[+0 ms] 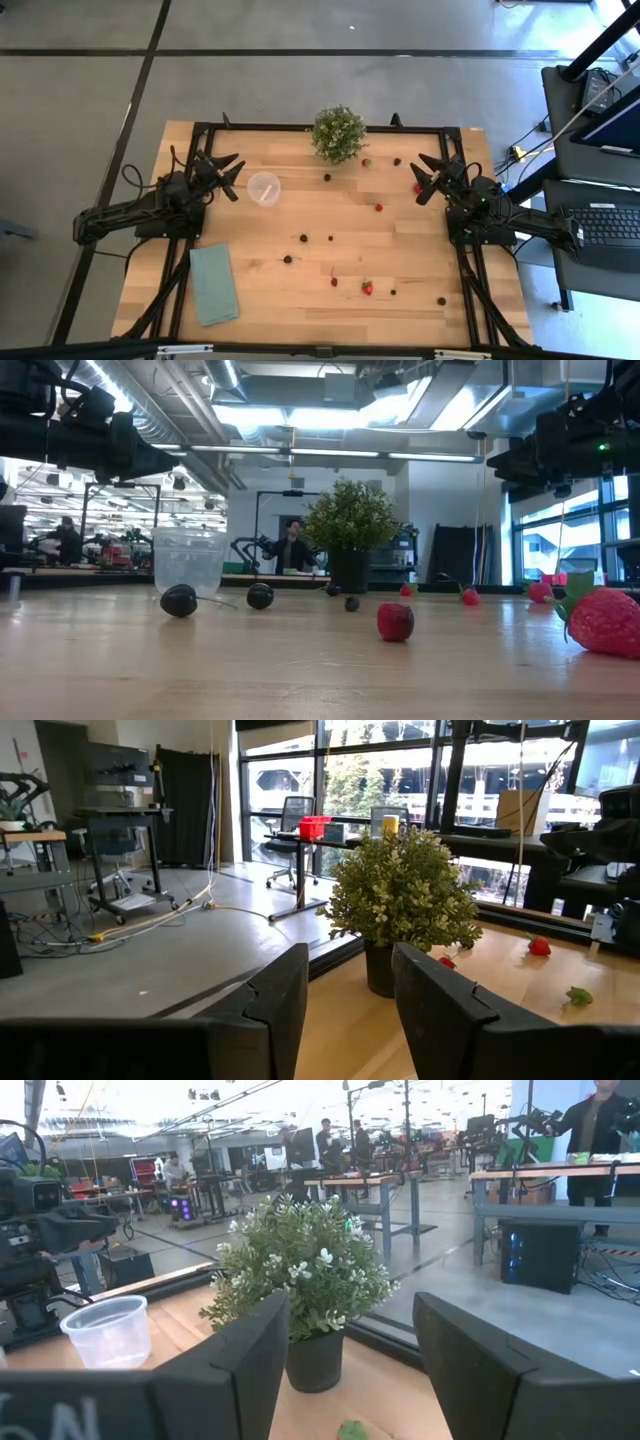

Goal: Pick and placing Produce into tupperware
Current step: Put the black cherry into the transparent container

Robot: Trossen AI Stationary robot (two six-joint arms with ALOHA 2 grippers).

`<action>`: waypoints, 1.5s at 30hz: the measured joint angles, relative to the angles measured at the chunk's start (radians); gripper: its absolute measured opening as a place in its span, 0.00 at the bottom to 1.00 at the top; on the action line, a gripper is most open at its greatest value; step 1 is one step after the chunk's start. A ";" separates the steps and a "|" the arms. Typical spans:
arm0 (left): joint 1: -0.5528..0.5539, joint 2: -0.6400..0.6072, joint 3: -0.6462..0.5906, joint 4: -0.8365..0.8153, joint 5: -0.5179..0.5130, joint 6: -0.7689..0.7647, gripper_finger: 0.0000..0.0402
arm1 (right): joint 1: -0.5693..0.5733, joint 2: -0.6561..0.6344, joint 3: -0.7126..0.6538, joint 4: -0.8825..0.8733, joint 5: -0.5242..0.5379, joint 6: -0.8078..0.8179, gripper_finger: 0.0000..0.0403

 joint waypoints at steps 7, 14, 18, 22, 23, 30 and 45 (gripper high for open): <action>0.000 0.000 0.000 0.000 0.000 0.000 0.35 | 0.000 0.000 0.000 -0.015 0.000 0.002 0.54; 0.000 0.000 0.000 0.000 0.000 -0.001 0.35 | 0.000 0.000 0.000 -0.030 0.000 0.005 0.54; 0.000 0.000 0.000 0.000 0.000 -0.001 0.35 | 0.000 0.000 0.000 -0.064 0.000 0.006 0.54; 0.000 0.000 0.000 0.001 0.001 -0.025 0.35 | 0.000 0.000 0.000 -0.065 0.000 0.006 0.54; 0.000 0.000 0.000 0.001 0.004 -0.029 0.36 | 0.000 0.000 0.000 -0.066 0.000 0.004 0.54; 0.000 0.000 0.000 0.004 0.044 -0.028 0.51 | 0.000 0.000 0.000 -0.065 0.001 0.032 0.54; 0.000 0.000 0.024 0.092 0.046 -0.041 0.58 | 0.000 0.000 0.000 -0.065 0.053 0.158 0.54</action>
